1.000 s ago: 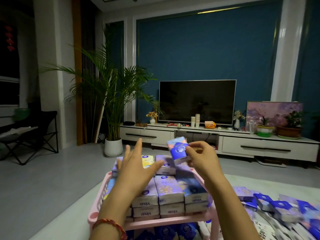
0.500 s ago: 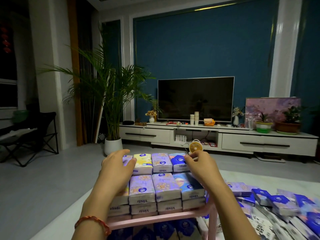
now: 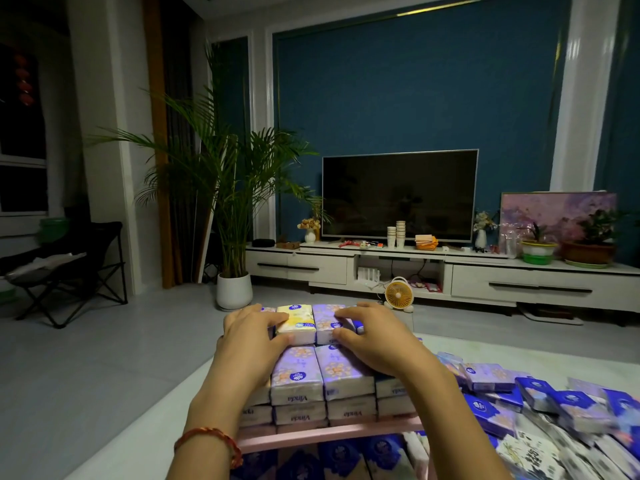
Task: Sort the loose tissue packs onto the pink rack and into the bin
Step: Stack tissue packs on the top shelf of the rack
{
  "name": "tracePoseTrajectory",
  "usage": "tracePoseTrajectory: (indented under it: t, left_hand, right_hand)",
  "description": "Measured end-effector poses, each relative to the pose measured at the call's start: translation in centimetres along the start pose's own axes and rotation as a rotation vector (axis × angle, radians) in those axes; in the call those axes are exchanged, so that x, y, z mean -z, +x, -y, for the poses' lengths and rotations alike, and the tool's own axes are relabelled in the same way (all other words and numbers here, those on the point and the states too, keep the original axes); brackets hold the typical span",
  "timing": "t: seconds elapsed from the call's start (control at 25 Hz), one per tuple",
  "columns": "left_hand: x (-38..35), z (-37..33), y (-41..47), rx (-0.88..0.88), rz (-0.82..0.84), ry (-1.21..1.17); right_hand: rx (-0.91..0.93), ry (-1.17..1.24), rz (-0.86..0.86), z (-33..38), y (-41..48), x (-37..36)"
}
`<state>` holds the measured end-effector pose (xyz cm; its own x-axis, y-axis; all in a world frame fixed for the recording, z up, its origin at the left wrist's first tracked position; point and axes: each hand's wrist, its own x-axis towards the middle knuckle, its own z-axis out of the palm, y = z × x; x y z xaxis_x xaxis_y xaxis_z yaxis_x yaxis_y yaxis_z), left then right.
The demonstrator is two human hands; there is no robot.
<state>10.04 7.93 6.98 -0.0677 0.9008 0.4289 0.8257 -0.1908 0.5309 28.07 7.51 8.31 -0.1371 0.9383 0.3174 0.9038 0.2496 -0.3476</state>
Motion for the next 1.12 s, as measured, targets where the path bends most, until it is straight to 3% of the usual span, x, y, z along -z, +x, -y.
tracePoseTrajectory:
  t: [0.28,0.48,0.56,0.64,0.8,0.96,1.12]
  left_hand:
    - [-0.3,0.0,0.2,-0.003,-0.006,0.027]
    - [1.0,-1.0,0.0,-0.085,-0.14,-0.115]
    - [1.8,-3.0,-0.6,-0.172,-0.205,-0.198]
    - [2.1,-5.7,-1.7,-0.253,-0.195,-0.288]
    - [0.2,-12.0,-4.2,-0.358,-0.014,-0.454]
    - [-3.6,-16.7,-6.2,-0.39,0.344,-0.528]
    - [-7.7,-19.4,-7.9,-0.377,0.74,-0.164]
  right_hand:
    - [0.032,0.039,0.002,-0.7,0.0,-0.4]
    - [0.039,0.4,-0.449,-1.8,-0.7,2.4]
    - [-0.029,0.521,-0.501,-3.1,-1.6,4.6]
    - [-0.127,0.603,-0.433,-5.1,-3.3,6.6]
    - [-0.314,0.95,-0.202,-9.5,-8.2,10.6]
    - [-0.482,0.722,-0.229,-14.9,-12.3,12.6]
    - [-0.69,0.268,-0.121,-22.6,-14.9,9.6]
